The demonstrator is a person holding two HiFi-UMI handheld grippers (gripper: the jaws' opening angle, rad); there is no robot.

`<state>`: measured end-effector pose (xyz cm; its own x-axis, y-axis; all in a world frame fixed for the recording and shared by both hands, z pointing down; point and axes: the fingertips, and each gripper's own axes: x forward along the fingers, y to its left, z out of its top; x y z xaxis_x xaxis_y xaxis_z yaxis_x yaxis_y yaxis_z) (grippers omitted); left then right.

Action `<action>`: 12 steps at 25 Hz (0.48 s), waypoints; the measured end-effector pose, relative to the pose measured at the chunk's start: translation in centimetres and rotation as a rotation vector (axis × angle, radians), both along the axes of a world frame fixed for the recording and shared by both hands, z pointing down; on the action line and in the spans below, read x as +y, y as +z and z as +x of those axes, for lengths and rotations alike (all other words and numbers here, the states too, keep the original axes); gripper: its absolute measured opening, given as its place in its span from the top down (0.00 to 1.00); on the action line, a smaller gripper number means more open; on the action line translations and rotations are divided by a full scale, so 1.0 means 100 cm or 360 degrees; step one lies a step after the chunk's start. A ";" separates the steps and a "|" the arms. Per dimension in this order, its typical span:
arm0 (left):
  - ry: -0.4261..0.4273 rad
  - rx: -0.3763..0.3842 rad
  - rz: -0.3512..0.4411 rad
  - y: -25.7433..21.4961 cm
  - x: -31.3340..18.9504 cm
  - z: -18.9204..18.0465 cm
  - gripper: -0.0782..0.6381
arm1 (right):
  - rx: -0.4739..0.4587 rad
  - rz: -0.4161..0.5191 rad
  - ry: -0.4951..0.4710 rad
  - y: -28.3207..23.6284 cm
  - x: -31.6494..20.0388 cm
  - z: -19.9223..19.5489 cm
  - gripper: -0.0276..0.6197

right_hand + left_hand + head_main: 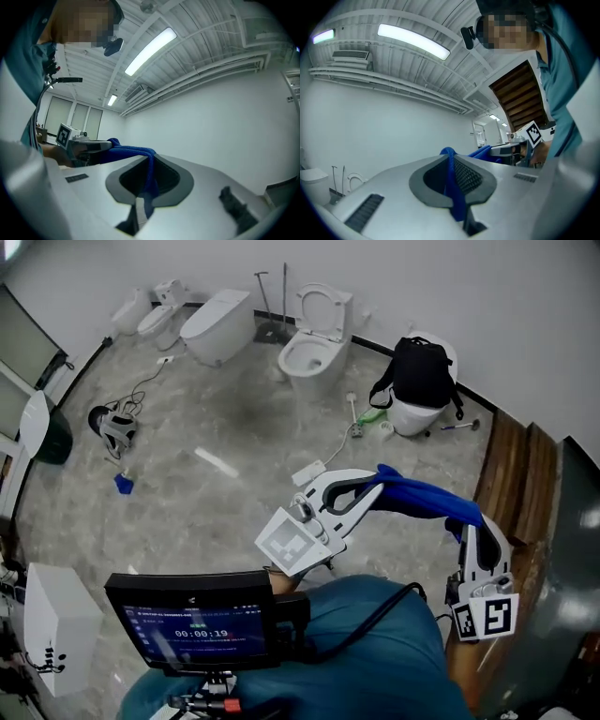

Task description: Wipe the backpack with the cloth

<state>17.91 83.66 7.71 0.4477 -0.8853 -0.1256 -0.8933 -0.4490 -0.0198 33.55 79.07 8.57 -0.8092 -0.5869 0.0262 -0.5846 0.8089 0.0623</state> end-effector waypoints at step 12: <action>-0.0027 0.0021 0.0018 -0.004 -0.002 -0.013 0.87 | 0.0000 -0.0031 -0.0040 0.002 -0.004 -0.014 0.92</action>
